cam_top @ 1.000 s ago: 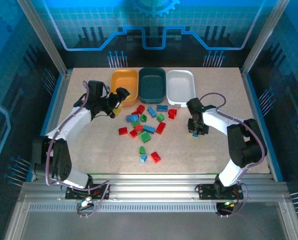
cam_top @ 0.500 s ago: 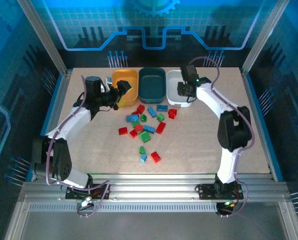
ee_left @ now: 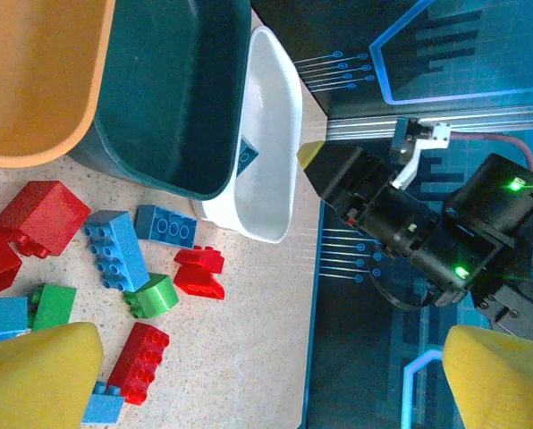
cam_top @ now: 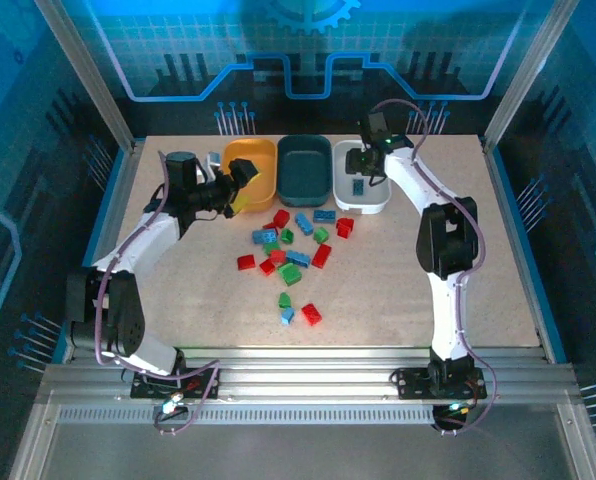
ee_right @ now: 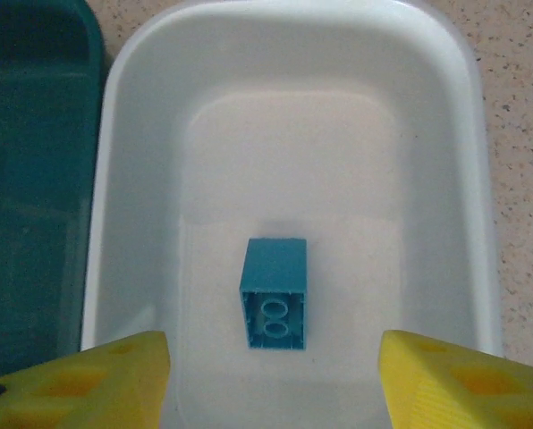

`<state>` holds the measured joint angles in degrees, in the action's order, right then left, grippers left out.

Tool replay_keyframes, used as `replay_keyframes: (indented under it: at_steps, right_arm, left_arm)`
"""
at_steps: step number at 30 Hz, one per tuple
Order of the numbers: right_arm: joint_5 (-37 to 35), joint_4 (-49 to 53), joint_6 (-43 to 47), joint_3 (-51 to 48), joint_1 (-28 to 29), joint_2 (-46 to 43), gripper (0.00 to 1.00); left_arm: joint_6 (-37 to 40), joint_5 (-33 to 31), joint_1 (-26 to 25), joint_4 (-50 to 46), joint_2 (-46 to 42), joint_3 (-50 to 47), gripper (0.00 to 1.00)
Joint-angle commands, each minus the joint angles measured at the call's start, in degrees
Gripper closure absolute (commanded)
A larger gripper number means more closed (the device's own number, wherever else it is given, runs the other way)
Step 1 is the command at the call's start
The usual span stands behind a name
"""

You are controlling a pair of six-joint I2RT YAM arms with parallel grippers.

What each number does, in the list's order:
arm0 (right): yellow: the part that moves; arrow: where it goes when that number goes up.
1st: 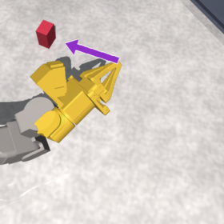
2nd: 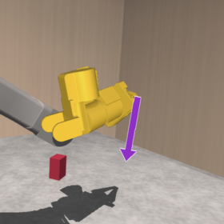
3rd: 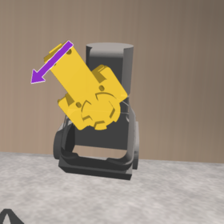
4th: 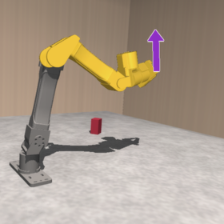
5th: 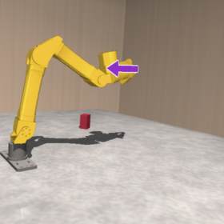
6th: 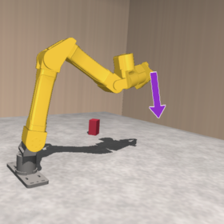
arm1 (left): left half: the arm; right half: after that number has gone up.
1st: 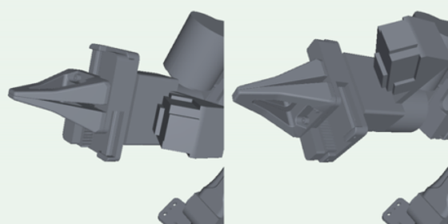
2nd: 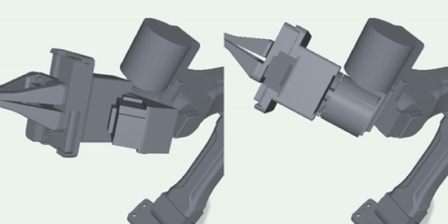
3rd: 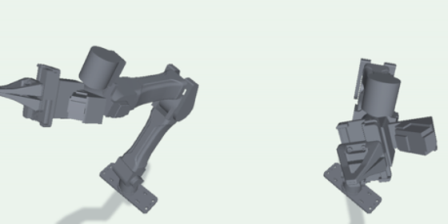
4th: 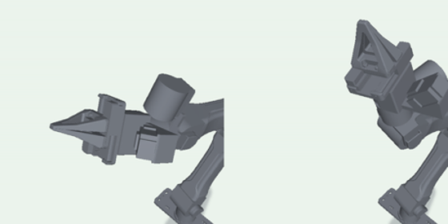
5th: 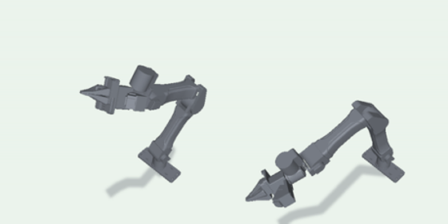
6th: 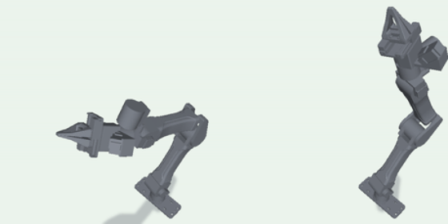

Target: Sort the legos into containers by color

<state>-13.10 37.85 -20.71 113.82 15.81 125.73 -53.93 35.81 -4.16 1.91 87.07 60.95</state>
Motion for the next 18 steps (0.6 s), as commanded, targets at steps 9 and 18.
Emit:
replay_keyframes:
  at_steps: [9,18]
  right_arm:
    - [-0.5,-1.3,0.9,-39.1,20.4,-29.5,0.27]
    - [3.1,4.9,-1.4,-47.7,39.9,-28.9,0.23]
  left_arm:
    - [-0.3,0.3,0.5,-0.5,1.1,-0.5,0.01]
    - [-0.8,-1.0,2.1,-3.8,4.2,-0.1,0.01]
